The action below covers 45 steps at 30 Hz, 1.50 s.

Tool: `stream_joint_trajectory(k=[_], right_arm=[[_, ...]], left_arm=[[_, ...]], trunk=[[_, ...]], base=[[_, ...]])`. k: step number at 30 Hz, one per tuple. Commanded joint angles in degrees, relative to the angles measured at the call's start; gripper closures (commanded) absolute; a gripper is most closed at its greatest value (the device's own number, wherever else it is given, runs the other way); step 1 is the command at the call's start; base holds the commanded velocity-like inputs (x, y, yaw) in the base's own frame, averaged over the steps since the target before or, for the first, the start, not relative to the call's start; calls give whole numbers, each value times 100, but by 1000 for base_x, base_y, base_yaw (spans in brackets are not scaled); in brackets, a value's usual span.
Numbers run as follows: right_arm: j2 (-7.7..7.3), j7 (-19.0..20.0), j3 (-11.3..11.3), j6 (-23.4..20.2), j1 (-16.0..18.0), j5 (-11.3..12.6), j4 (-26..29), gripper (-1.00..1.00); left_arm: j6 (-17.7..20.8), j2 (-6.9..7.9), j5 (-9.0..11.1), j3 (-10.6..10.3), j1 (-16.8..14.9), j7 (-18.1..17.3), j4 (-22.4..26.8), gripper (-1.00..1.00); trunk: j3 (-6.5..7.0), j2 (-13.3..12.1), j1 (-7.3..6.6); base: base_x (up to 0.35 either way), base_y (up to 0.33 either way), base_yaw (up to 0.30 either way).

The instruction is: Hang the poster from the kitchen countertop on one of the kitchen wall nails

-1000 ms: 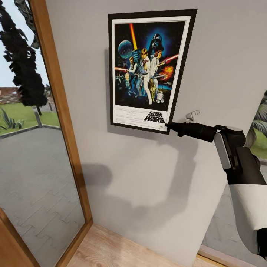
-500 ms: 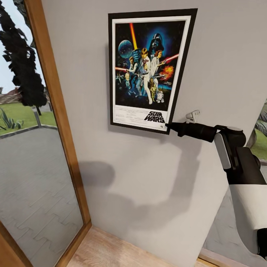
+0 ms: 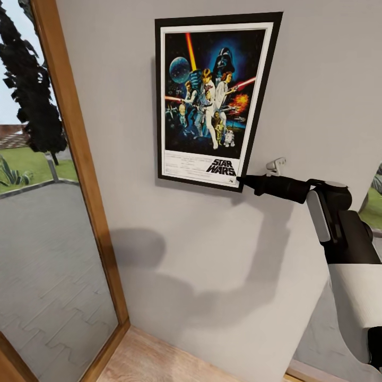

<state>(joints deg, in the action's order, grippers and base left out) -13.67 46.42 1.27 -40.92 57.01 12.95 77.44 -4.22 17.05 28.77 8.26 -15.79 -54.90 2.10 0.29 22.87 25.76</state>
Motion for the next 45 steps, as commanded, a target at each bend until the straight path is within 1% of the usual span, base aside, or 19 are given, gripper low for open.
stream_joint_trajectory(k=[1, 45], right_arm=[[-4, 8, 4, -39, 3, 41, -1, 100], [-4, 8, 29, -39, 3, 41, -1, 100]], left_arm=[[-44, 0, -55, 45, -3, -12, -7, -100], [-44, 0, -55, 45, -3, -11, -7, -100]], trunk=[[-2, 5, 2], [-2, 5, 2]], base=[[22, 0, 0], [1, 0, 0]])
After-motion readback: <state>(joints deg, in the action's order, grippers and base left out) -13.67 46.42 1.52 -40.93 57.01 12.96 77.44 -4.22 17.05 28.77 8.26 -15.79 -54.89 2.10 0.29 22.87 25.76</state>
